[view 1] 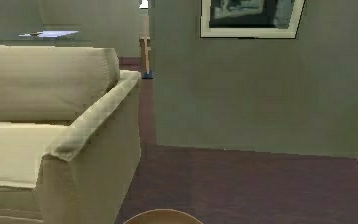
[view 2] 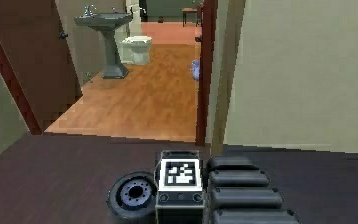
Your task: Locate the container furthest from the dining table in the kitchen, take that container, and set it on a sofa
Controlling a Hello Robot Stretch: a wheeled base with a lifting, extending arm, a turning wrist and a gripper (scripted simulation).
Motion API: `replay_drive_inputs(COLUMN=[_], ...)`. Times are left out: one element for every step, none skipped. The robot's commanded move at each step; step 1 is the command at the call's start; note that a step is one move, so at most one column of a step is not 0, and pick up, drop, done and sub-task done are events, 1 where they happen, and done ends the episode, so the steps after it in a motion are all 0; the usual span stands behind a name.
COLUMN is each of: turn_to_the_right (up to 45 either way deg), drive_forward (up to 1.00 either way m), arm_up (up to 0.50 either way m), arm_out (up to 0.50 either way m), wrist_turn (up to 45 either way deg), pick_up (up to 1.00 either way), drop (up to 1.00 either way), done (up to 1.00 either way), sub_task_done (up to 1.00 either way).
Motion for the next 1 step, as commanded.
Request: replay_drive_inputs(turn_to_the_right=[-3.0], drive_forward=[0.0], arm_up=[0.0], arm_out=[0.0], wrist_turn=[0.0], pick_up=[0.0], drop=[0.0], done=[0.0], sub_task_done=[0.0])
